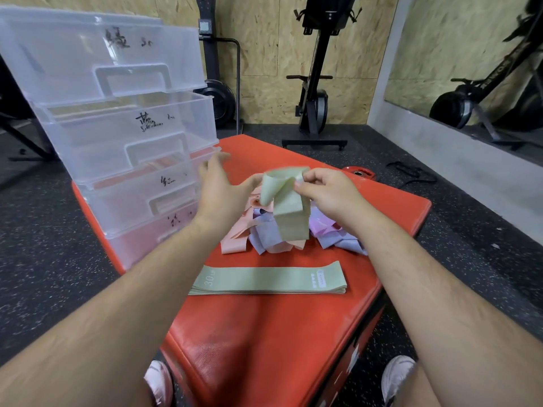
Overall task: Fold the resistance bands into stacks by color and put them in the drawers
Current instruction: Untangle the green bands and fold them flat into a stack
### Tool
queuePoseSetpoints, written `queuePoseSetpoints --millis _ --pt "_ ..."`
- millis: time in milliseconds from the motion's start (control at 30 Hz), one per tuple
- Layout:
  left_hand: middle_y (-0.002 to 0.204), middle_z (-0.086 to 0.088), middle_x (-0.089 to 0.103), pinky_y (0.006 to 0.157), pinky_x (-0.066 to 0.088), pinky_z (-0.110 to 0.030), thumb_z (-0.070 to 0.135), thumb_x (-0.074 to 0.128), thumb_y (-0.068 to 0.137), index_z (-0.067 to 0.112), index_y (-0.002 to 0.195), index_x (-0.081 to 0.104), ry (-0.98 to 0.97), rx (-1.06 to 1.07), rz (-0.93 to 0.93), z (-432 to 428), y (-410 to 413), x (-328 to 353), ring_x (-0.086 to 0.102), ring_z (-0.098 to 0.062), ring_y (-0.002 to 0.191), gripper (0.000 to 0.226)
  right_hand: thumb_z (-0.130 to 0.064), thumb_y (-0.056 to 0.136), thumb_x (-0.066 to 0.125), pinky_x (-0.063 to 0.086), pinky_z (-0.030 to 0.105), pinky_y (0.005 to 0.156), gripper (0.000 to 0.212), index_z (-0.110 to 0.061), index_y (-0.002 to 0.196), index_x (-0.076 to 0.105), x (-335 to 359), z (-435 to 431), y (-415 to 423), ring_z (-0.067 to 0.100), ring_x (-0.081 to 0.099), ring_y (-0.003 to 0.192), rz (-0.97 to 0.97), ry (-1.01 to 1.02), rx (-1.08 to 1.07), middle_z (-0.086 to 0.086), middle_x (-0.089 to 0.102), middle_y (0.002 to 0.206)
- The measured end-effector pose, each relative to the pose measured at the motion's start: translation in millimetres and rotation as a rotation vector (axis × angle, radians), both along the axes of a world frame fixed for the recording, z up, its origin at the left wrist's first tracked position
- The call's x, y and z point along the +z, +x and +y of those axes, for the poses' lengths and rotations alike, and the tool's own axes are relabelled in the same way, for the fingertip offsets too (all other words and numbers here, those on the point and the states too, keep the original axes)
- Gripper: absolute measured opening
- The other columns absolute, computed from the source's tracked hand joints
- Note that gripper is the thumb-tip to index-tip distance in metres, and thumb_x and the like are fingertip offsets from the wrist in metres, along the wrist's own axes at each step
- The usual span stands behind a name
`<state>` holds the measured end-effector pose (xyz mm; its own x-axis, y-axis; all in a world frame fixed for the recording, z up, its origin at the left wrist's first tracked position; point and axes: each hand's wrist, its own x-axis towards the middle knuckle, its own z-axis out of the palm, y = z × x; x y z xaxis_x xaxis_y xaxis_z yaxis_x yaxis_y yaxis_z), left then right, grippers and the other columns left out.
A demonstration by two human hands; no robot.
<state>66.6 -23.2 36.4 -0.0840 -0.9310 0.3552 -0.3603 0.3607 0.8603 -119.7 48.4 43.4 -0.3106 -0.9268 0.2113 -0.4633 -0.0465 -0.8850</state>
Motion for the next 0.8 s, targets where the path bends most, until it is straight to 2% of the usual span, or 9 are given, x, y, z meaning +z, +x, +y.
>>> queuePoseSetpoints --millis 100,167,267,367,467,600,667,700,800 --pt "0.094 0.003 0.050 0.076 0.046 -0.034 0.026 0.069 0.088 0.017 0.096 0.049 -0.135 -0.027 0.104 16 -3 7 0.050 -0.011 0.081 0.023 -0.024 0.093 0.068 0.043 0.020 0.062 0.016 -0.009 0.094 0.072 11 3 9 0.007 0.055 0.067 -0.131 -0.007 0.028 -0.003 0.066 0.082" --pt "0.078 -0.003 0.050 0.067 0.045 -0.033 0.018 0.063 0.091 0.011 0.087 0.049 -0.207 -0.179 0.188 29 -3 14 0.048 -0.013 0.070 0.016 -0.027 0.093 0.069 0.040 0.020 0.057 0.017 -0.010 0.095 0.073 16 4 14 0.006 0.055 0.060 -0.195 0.001 0.028 -0.003 0.067 0.077" --pt "0.089 -0.002 0.058 0.068 0.046 -0.027 0.017 0.065 0.089 0.015 0.091 0.054 -0.364 -0.360 0.028 44 1 20 0.057 -0.012 0.080 0.011 -0.026 0.092 0.070 0.039 0.023 0.053 0.015 -0.011 0.090 0.070 23 6 17 0.007 0.051 0.050 -0.296 -0.010 0.027 -0.002 0.064 0.067" --pt "0.105 0.006 0.053 0.076 0.050 -0.029 0.020 0.072 0.085 0.022 0.102 0.060 -0.486 -0.426 -0.148 39 4 15 0.056 -0.018 0.098 0.021 -0.025 0.091 0.072 0.041 0.024 0.053 0.014 -0.012 0.088 0.069 26 10 17 0.009 0.053 0.051 -0.390 -0.029 0.037 0.000 0.065 0.068" --pt "0.111 0.006 0.050 0.080 0.052 -0.028 0.019 0.076 0.085 0.020 0.111 0.065 -0.544 -0.435 -0.188 32 6 13 0.055 -0.016 0.102 0.028 -0.029 0.088 0.075 0.038 0.023 0.051 0.020 -0.010 0.093 0.070 26 12 14 0.019 0.049 0.063 -0.479 -0.032 0.069 0.012 0.059 0.081" --pt "0.108 0.000 0.055 0.080 0.049 -0.026 0.014 0.072 0.089 0.012 0.104 0.071 -0.679 -0.373 -0.212 28 7 13 0.054 -0.014 0.100 0.015 -0.033 0.085 0.077 0.040 0.034 0.067 0.039 -0.001 0.107 0.070 24 13 17 0.028 0.053 0.084 -0.545 -0.006 0.085 0.016 0.064 0.091" --pt "0.106 0.002 0.058 0.083 0.047 -0.029 0.015 0.068 0.092 0.013 0.101 0.072 -0.704 -0.319 -0.206 27 7 14 0.054 -0.017 0.101 0.009 -0.038 0.083 0.078 0.042 0.038 0.074 0.044 0.000 0.104 0.071 24 14 16 0.025 0.057 0.081 -0.511 0.031 0.073 0.013 0.068 0.087" --pt "0.104 0.003 0.061 0.084 0.046 -0.031 0.017 0.066 0.094 0.014 0.100 0.071 -0.685 -0.296 -0.188 28 8 16 0.055 -0.017 0.101 0.008 -0.044 0.083 0.078 0.044 0.035 0.071 0.040 -0.005 0.093 0.072 24 15 15 0.022 0.056 0.074 -0.430 0.058 0.049 0.008 0.066 0.079" --pt "0.096 0.008 0.068 0.082 0.049 -0.033 0.019 0.062 0.096 0.016 0.100 0.068 -0.485 -0.290 -0.069 31 10 21 0.061 -0.011 0.093 0.009 -0.060 0.083 0.068 0.039 0.031 0.062 0.048 -0.015 0.076 0.054 19 16 17 0.016 0.050 0.066 0.009 0.075 -0.170 -0.002 0.055 0.072"
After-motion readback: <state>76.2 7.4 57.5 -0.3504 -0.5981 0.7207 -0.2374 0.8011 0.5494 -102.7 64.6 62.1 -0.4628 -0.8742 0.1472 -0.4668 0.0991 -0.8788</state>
